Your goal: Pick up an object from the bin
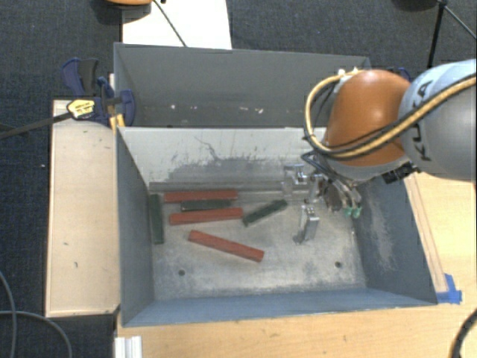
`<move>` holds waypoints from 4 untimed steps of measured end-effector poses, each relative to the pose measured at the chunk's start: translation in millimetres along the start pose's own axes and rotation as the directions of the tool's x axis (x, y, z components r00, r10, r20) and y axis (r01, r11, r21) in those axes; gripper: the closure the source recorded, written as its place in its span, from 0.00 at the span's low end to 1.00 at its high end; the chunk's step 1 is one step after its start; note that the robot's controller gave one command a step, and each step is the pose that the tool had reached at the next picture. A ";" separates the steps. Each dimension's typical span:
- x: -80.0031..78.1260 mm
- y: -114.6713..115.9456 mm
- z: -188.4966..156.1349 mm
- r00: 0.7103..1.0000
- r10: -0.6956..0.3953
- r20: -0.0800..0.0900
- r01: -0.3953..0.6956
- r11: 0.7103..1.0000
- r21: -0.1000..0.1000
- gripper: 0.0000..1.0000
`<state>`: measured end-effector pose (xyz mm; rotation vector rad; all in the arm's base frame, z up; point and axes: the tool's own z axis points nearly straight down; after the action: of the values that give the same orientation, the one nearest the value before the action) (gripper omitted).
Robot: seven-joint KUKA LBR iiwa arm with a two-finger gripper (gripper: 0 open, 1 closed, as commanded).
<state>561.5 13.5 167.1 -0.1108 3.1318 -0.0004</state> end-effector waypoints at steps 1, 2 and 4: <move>16.4 30.1 28.9 0.993 0.121 -0.008 -0.121 0.993 0.000 0.00; 0.0 46.6 49.3 0.952 0.307 -0.004 -0.307 0.952 0.000 0.00; 61.0 21.7 96.5 0.998 0.062 -0.008 -0.062 0.998 -0.001 0.00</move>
Offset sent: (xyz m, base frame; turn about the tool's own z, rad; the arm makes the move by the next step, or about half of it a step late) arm 0.0303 0.0738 -0.0886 -0.0461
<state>499.9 30.8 70.1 -0.0144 3.1413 0.0009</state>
